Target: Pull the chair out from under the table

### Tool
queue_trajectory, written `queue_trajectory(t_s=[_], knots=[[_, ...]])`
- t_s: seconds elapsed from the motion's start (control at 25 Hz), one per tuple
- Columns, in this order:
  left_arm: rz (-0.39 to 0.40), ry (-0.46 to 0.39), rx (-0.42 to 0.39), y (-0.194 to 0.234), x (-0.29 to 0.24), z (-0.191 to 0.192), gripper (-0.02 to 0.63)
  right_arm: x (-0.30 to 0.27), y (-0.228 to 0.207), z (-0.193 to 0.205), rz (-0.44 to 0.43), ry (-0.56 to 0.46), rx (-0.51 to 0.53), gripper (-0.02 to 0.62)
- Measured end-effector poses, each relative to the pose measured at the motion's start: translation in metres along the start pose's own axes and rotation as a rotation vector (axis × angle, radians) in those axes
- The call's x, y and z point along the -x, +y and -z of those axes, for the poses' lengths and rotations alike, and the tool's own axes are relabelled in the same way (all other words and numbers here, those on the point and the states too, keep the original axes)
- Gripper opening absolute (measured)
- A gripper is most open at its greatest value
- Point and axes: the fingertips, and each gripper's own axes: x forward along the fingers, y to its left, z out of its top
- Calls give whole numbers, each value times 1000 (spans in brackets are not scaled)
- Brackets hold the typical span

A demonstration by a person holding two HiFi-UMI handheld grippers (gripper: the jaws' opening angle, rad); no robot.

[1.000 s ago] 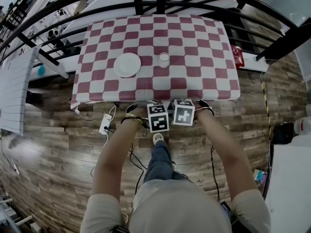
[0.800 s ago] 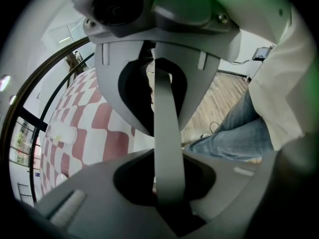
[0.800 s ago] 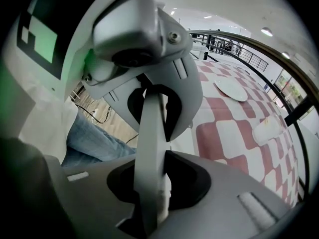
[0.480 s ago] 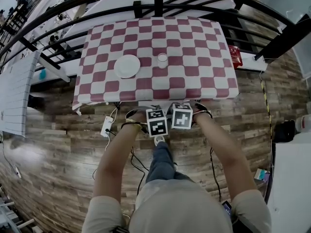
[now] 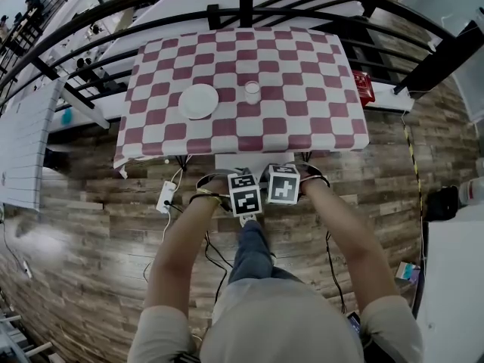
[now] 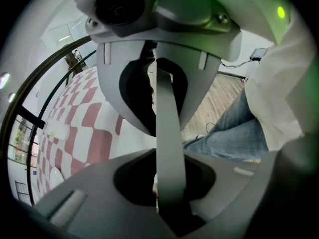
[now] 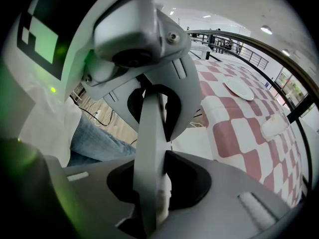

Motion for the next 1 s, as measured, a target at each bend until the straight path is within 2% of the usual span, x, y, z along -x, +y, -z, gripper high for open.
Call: queue_trajectory(t_s=[0.16, 0.44, 1.0], knots=[[2, 0, -1, -9, 1, -1, 77, -22, -6, 11, 50, -7, 11, 77], [3, -2, -1, -24, 1, 0, 77, 0, 24, -3, -4, -8, -20, 77], [10, -2, -10, -55, 3, -2, 77, -2, 56, -4, -9, -12, -32, 78]])
